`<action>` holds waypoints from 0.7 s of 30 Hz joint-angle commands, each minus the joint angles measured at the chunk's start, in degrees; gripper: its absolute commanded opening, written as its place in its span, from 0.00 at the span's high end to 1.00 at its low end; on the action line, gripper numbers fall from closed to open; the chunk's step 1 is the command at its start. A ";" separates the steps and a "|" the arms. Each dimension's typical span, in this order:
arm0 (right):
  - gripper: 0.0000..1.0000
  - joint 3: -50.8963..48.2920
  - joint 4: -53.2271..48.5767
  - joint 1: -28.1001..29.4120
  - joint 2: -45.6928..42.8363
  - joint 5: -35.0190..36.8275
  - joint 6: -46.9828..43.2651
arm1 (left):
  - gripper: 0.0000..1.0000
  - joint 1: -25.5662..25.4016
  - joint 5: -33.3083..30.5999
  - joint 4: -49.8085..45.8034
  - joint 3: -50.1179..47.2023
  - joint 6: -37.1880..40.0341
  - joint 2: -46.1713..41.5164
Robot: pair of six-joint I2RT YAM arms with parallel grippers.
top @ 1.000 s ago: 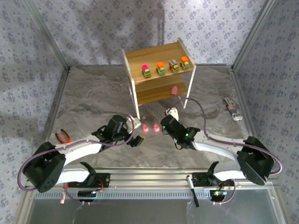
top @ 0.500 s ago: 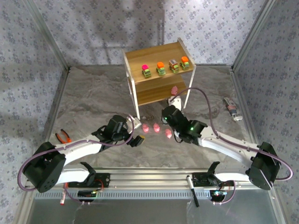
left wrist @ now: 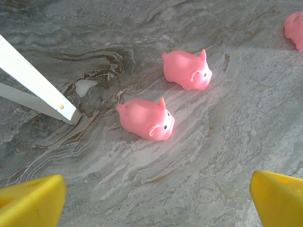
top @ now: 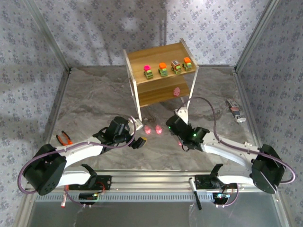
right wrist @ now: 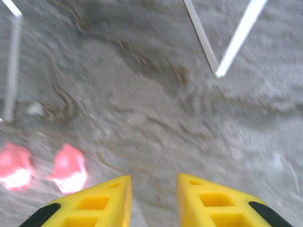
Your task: Place and organize the plastic toys onto the shelf
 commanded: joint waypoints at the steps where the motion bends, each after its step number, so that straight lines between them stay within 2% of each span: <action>1: 0.67 -3.15 -6.66 1.24 -3.38 0.60 8.44 | 0.00 0.29 1.43 0.60 1.05 0.35 -0.23; 9: 0.66 -6.13 -14.62 7.59 -5.89 0.78 18.78 | 0.00 0.17 1.64 0.53 1.27 0.35 0.41; 11: 0.61 -6.42 -15.49 8.55 -5.37 0.57 20.99 | 0.01 0.17 1.64 0.57 1.15 0.33 0.40; 14: 0.54 -6.83 -16.35 9.01 -4.38 -0.54 22.01 | 0.00 0.17 1.64 0.50 1.14 0.41 0.41; 21: 0.52 -7.81 -14.63 9.13 -0.87 -5.65 23.58 | 0.00 0.17 1.39 0.74 1.05 0.57 0.32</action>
